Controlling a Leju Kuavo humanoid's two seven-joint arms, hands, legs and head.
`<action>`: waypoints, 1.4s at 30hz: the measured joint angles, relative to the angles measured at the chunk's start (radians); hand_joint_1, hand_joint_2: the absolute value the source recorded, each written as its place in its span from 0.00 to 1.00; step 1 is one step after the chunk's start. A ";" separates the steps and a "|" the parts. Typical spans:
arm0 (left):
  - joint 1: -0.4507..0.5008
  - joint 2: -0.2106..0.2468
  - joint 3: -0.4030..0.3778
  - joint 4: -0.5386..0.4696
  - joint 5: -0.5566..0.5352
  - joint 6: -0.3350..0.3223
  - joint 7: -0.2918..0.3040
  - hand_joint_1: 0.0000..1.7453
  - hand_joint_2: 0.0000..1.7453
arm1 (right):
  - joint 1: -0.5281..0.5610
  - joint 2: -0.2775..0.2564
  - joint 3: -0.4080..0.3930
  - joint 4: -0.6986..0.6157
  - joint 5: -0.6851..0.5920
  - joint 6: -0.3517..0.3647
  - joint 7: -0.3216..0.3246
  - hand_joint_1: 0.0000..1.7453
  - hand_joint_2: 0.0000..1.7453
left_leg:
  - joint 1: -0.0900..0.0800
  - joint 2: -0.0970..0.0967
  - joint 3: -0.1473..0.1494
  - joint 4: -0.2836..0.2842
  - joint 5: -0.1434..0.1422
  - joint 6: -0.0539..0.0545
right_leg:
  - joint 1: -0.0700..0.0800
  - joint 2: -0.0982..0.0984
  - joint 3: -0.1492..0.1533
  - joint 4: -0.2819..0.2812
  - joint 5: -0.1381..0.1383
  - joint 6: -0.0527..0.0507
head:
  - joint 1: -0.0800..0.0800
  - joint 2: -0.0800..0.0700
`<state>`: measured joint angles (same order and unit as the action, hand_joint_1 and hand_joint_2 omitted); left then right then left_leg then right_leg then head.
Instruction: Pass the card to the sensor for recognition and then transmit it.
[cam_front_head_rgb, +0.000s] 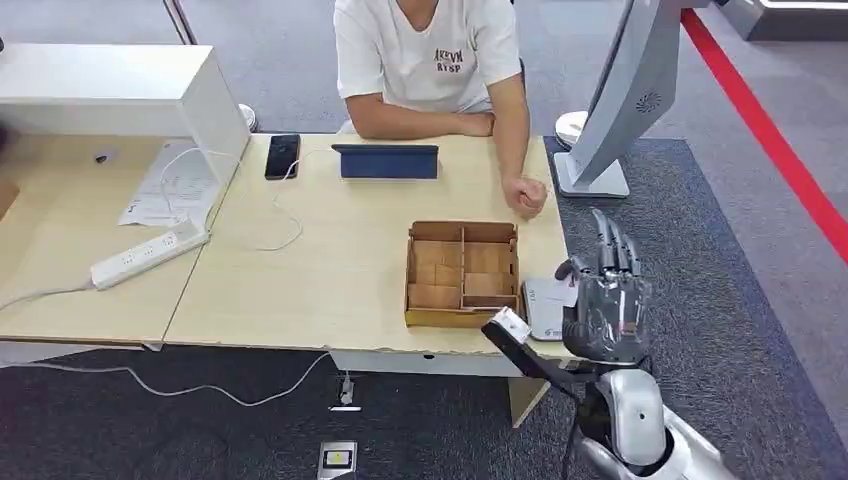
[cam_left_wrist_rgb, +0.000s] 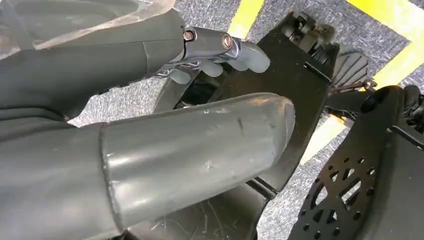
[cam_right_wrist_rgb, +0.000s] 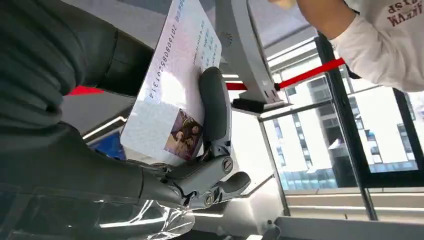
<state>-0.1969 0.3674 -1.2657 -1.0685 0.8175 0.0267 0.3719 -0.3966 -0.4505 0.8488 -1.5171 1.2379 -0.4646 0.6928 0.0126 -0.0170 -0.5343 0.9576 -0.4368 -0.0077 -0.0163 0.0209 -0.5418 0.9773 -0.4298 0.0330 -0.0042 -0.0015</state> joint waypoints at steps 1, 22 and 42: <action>0.000 0.000 0.002 0.002 0.000 0.000 0.000 0.00 0.00 | 0.010 -0.002 -0.008 0.000 -0.009 -0.008 0.000 1.00 1.00 | 0.000 0.000 0.000 0.000 0.000 0.000 | 0.000 0.000 0.000 0.000 0.000 0.000 | 0.000 0.000; 0.000 -0.008 0.014 0.014 0.026 0.002 0.005 0.00 0.00 | -0.011 -0.003 -0.030 0.103 -0.176 0.176 0.000 1.00 1.00 | 0.000 0.000 0.000 0.000 0.000 0.000 | 0.000 0.000 0.000 0.000 0.000 0.000 | 0.000 0.000; -0.008 -0.022 0.019 0.029 -0.010 -0.012 0.011 0.00 0.00 | -0.140 0.037 -0.016 0.162 -0.210 0.248 0.000 1.00 1.00 | 0.000 0.000 -0.001 0.000 0.000 0.000 | 0.000 0.000 0.000 0.000 0.000 0.000 | 0.000 0.000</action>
<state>-0.2051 0.3456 -1.2470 -1.0399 0.8072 0.0149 0.3834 -0.5367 -0.4135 0.8327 -1.3550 1.0281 -0.2167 0.6928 0.0126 -0.0171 -0.5348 0.9576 -0.4366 -0.0076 -0.0163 0.0209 -0.5418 0.9777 -0.4295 0.0329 -0.0042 -0.0015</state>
